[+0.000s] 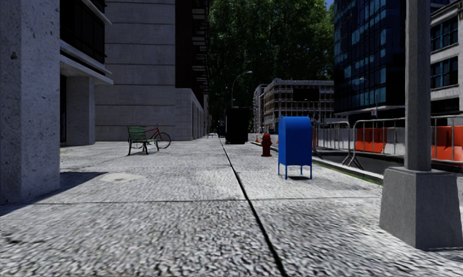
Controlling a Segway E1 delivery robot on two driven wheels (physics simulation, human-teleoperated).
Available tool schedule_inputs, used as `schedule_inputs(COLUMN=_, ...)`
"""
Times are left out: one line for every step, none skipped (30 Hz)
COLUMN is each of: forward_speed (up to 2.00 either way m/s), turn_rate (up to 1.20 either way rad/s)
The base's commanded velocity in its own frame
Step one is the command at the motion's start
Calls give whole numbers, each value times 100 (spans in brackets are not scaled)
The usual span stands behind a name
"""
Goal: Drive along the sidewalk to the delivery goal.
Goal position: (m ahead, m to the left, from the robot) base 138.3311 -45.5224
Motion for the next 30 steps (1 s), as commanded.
schedule_inputs(forward_speed=200, turn_rate=0)
schedule_inputs(forward_speed=200, turn_rate=0)
schedule_inputs(forward_speed=200, turn_rate=0)
schedule_inputs(forward_speed=200, turn_rate=0)
schedule_inputs(forward_speed=200, turn_rate=0)
schedule_inputs(forward_speed=200, turn_rate=0)
schedule_inputs(forward_speed=200, turn_rate=0)
schedule_inputs(forward_speed=200, turn_rate=0)
schedule_inputs(forward_speed=200, turn_rate=0)
schedule_inputs(forward_speed=200, turn_rate=0)
schedule_inputs(forward_speed=200, turn_rate=0)
schedule_inputs(forward_speed=200, turn_rate=0)
schedule_inputs(forward_speed=200, turn_rate=0)
schedule_inputs(forward_speed=200, turn_rate=0)
schedule_inputs(forward_speed=200, turn_rate=0)
schedule_inputs(forward_speed=200, turn_rate=0)
schedule_inputs(forward_speed=200, turn_rate=0)
schedule_inputs(forward_speed=200, turn_rate=0)
schedule_inputs(forward_speed=200, turn_rate=0)
schedule_inputs(forward_speed=200, turn_rate=0)
schedule_inputs(forward_speed=200, turn_rate=0)
schedule_inputs(forward_speed=200, turn_rate=0)
schedule_inputs(forward_speed=200, turn_rate=0)
schedule_inputs(forward_speed=200, turn_rate=0)
schedule_inputs(forward_speed=200, turn_rate=5)
schedule_inputs(forward_speed=200, turn_rate=19)
schedule_inputs(forward_speed=200, turn_rate=25)
schedule_inputs(forward_speed=200, turn_rate=25)
schedule_inputs(forward_speed=200, turn_rate=27)
schedule_inputs(forward_speed=200, turn_rate=28)
